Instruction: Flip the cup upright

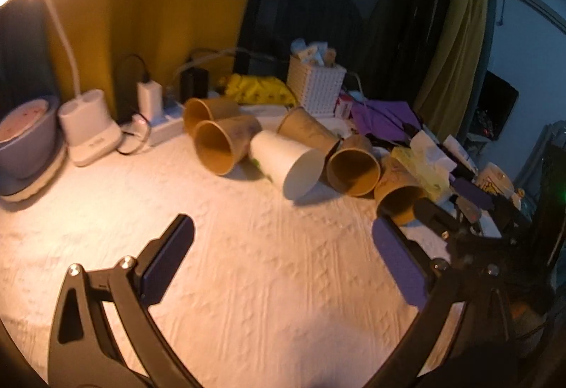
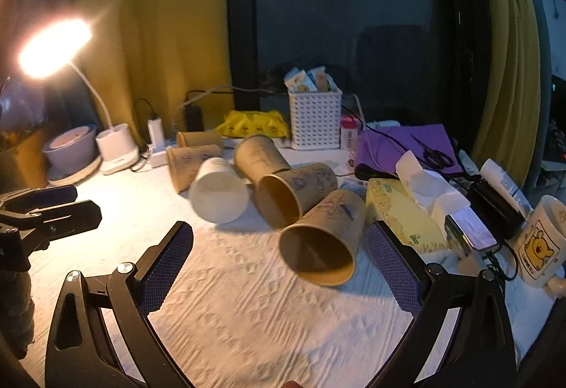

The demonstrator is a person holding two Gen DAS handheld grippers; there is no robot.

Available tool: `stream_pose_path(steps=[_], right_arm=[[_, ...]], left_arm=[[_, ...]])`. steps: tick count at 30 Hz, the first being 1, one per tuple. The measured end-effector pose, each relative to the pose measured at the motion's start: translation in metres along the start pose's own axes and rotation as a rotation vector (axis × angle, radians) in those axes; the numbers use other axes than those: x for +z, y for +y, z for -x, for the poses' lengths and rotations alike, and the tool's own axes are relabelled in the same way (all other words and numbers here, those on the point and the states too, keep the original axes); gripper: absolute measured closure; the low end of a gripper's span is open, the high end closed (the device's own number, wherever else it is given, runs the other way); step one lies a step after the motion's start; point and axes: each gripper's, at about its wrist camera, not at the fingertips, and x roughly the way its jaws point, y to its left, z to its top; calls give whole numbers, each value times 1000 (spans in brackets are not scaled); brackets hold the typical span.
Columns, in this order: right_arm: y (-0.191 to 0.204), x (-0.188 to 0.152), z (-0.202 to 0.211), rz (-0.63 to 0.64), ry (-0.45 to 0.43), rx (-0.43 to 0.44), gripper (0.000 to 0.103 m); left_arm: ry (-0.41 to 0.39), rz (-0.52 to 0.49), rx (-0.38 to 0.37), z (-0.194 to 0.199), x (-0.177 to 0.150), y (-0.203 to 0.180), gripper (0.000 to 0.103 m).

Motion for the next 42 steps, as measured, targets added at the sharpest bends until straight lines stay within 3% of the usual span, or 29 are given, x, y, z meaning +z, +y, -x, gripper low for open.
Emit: stream_pose_path(steps=[15,27,32,42], right_arm=[[-24,32,-49,24,59,15,3],[-44,33,-68,-7,77,-21,3],[-47,30,-63,-12,82,-28,3],[-33,23,-32,-10,74,-39,3]], left_arm=[[114,159,14,-100,73,-9,1],[264,211,53,-166,72,-3,2],[299,188,39,-171,67,0,15],[303,118,-38,-128,53,-7,15]])
